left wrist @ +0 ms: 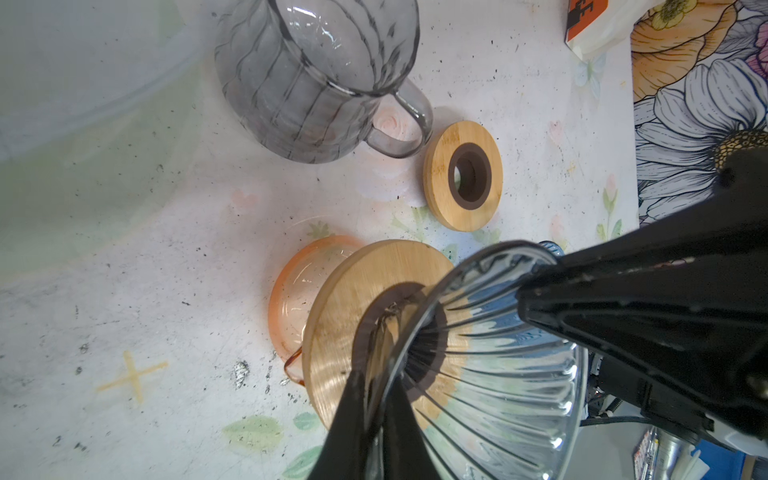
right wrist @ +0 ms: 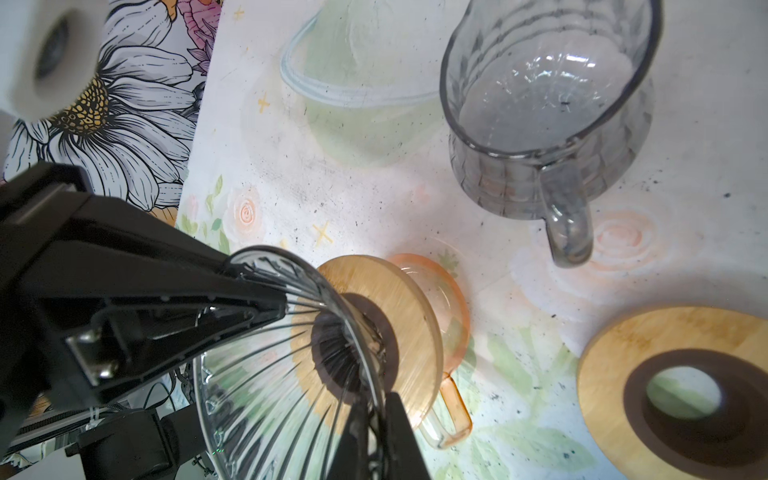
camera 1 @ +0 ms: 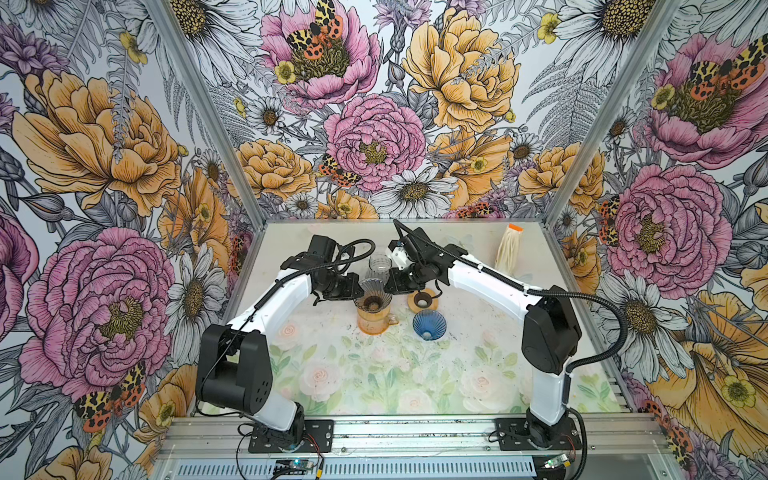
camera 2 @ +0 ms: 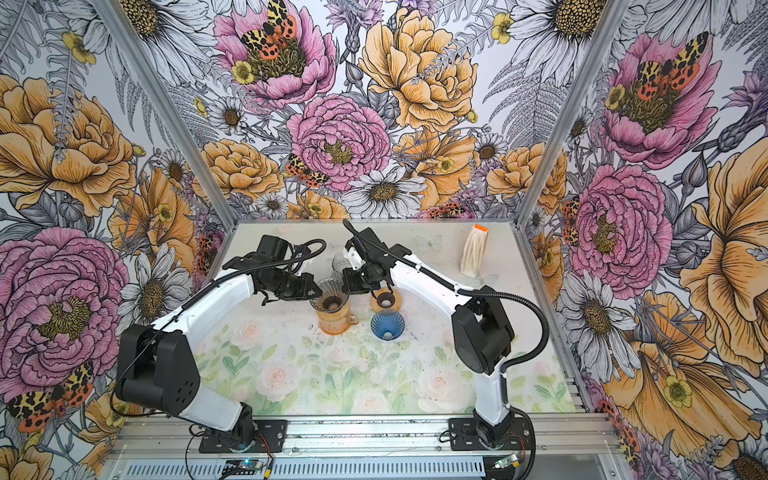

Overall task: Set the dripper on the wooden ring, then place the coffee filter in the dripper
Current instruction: 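Hold the clear dripper seated in the stand with both grippers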

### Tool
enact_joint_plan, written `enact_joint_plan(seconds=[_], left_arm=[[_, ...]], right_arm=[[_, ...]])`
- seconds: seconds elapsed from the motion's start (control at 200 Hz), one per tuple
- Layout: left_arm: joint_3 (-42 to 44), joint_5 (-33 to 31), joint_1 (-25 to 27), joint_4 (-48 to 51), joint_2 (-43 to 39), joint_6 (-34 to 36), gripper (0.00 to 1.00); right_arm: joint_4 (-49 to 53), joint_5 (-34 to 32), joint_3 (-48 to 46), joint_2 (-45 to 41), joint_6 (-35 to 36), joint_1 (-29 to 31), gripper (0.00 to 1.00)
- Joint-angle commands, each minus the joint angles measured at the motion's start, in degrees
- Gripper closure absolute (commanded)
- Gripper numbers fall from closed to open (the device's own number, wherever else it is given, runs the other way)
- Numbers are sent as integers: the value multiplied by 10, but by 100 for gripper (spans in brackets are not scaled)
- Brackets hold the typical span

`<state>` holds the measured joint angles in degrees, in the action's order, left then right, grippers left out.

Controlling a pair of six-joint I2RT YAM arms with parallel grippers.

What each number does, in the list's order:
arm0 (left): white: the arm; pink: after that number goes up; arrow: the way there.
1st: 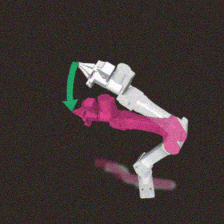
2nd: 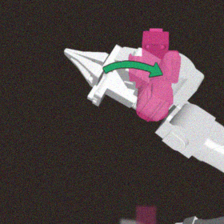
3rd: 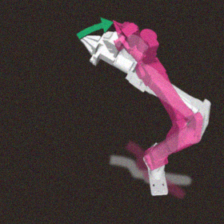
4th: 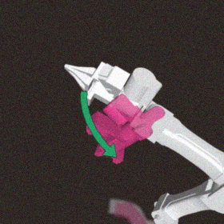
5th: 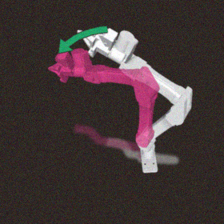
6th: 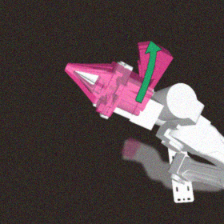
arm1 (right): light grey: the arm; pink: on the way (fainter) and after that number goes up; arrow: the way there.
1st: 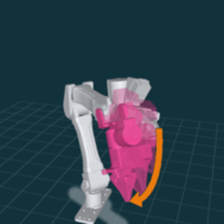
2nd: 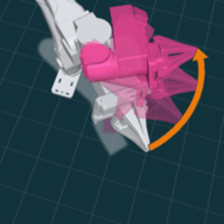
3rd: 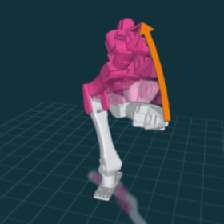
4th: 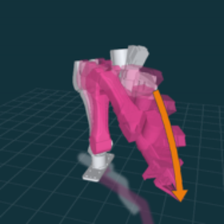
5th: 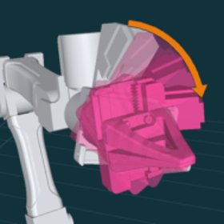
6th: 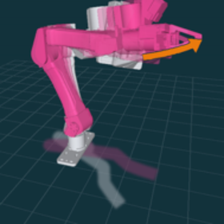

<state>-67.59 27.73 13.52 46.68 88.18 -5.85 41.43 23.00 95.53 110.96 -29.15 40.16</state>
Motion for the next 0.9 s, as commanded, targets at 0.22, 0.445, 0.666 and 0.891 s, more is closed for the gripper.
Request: enact_joint_plan(seconds=[0.22, 0.445, 0.666, 0.891], left_arm=[[15, -42, 3, 4, 26, 24, 90], [-4, -36, 9, 4, 11, 17, 85], [-24, -36, 19, 4, -3, 13, 80], [-31, -43, 18, 4, -15, 7, 73]], right_arm=[[44, -13, -9, 29, 12, 12, 90], [44, -6, 11, 17, 15, 8, 87], [43, -6, 33, 7, 24, 6, 82], [43, -12, 45, -3, 32, 5, 73]])
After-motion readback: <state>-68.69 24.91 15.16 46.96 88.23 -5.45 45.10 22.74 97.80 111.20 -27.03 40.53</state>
